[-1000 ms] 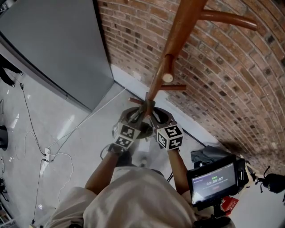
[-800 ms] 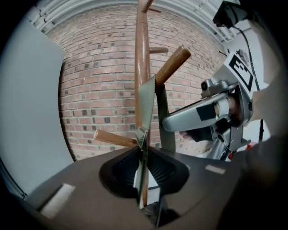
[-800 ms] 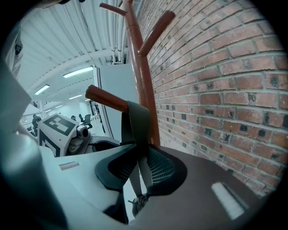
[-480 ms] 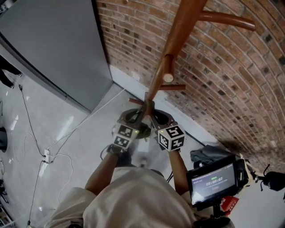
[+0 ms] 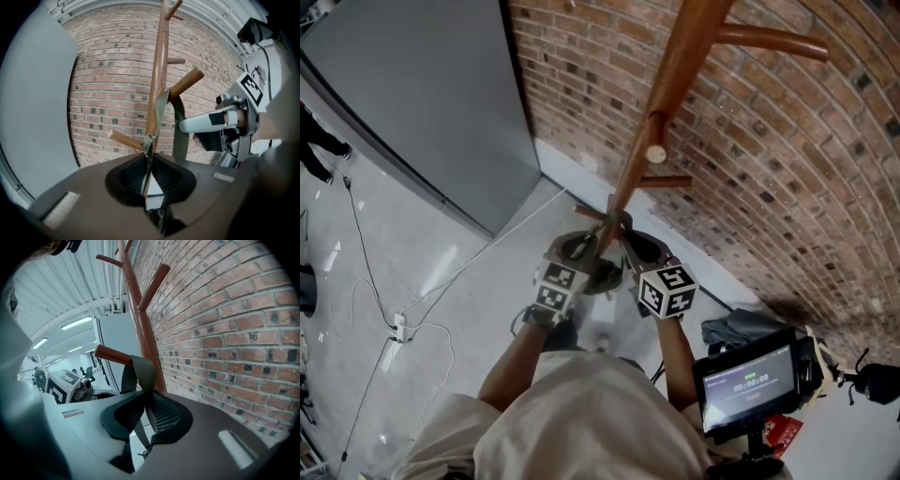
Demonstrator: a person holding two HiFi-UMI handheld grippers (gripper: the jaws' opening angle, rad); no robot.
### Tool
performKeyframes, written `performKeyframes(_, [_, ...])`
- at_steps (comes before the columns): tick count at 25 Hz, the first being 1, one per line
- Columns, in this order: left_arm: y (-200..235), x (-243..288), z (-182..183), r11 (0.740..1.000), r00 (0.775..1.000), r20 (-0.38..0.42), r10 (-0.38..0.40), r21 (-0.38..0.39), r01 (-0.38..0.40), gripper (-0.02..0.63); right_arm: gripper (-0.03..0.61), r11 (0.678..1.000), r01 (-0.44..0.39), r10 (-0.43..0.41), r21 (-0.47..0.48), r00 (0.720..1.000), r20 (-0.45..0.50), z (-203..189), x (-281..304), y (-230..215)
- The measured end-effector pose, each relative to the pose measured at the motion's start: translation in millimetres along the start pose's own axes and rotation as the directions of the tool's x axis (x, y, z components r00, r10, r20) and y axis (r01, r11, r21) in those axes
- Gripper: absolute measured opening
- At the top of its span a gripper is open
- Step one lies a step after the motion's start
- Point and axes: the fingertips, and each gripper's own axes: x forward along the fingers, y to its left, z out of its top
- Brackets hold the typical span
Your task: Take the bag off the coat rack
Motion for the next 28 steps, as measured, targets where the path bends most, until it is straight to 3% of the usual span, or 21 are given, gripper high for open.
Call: performKeyframes(28, [-7, -37, 21, 0.999, 0.999, 0.022, 0.037, -0.016, -0.037, 0.032, 0.044, 0.999, -0.041, 0.04, 0.011, 0.996, 0.075, 28, -35, 16])
